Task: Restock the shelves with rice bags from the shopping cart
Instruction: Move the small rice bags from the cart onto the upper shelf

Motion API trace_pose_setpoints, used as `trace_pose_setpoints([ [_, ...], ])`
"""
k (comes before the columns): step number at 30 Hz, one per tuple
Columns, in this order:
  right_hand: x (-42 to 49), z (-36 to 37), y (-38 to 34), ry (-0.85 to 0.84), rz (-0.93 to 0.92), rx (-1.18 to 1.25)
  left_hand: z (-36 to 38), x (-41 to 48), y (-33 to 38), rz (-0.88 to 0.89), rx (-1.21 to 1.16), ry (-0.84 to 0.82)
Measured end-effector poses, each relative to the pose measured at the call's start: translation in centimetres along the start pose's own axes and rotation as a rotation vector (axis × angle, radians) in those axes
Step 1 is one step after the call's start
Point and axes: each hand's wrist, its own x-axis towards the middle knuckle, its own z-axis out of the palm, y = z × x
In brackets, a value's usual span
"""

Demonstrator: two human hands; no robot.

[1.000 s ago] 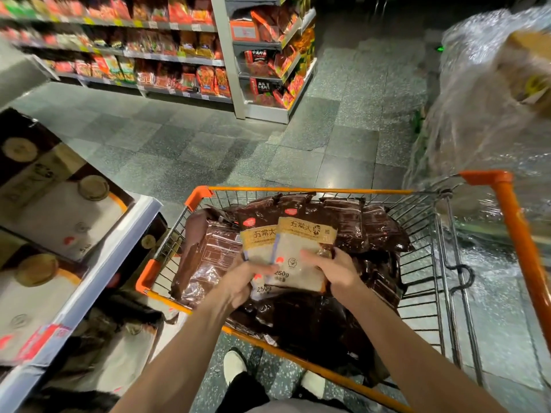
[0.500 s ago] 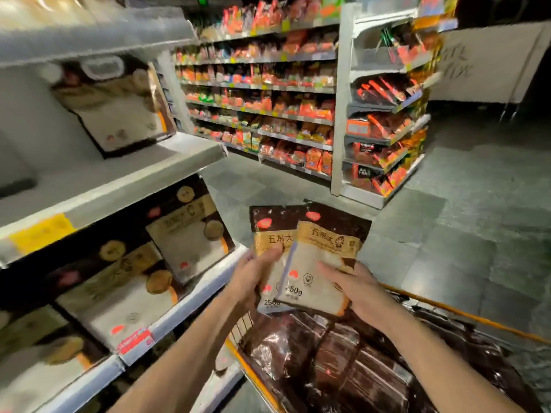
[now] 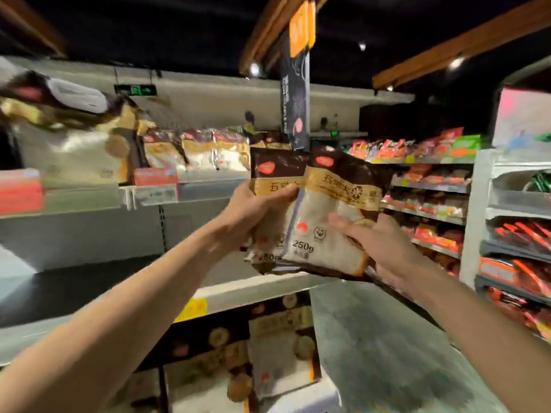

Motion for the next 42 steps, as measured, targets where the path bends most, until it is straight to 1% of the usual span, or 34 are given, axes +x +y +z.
trace_pose_setpoints([
  [2, 3.2, 1.4, -2.2, -0.040, -0.054, -0.006, -1.7, 2.0, 2.9, 0.074, 0.027, 0.083],
  [6, 10.0, 3.7, -5.3, -0.029, -0.102, -0.036, -4.1, 6.3, 6.8, 0.197, 0.111, 0.221],
  [9, 15.0, 4.7, -6.3, 0.028, -0.111, -0.098, -6.1, 10.3, 8.0, 0.234, 0.154, 0.285],
  [13, 22.3, 5.1, -6.1, 0.154, -0.078, 0.001, -8.5, 16.9, 8.6, 0.261, 0.163, 0.395],
  [16, 26.9, 4.9, -5.1, 0.196, -0.037, 0.052, -9.7, 21.7, 8.4, 0.222, 0.149, 0.404],
  [21, 33.5, 4.7, -3.9, 0.204, 0.016, -0.057, -10.6, 28.9, 6.9, 0.178, 0.249, 0.395],
  [24, 37.4, 5.0, -3.5, 0.245, 0.021, -0.109, -11.2, 32.7, 5.2, 0.145, 0.257, 0.396],
  [28, 40.5, 5.0, -2.9, 0.275, 0.068, -0.190, -11.3, 35.6, 2.5, 0.078, 0.257, 0.404],
  [31, 43.0, 4.8, -2.0, 0.254, 0.163, -0.279, -11.6, 37.8, 0.8, 0.031, 0.318, 0.376],
  [34, 45.6, 4.8, -1.4, 0.204, 0.278, -0.403, -11.7, 39.4, 0.1, 0.030, 0.374, 0.355],
  [36, 47.1, 5.6, -1.1, 0.193, 0.291, -0.468, -12.1, 40.4, -0.6, 0.032, 0.365, 0.379],
  [42, 51.8, 8.1, -0.1, 0.166, 0.219, -0.469, -12.4, 40.3, -3.7, -0.062, 0.305, 0.508],
])
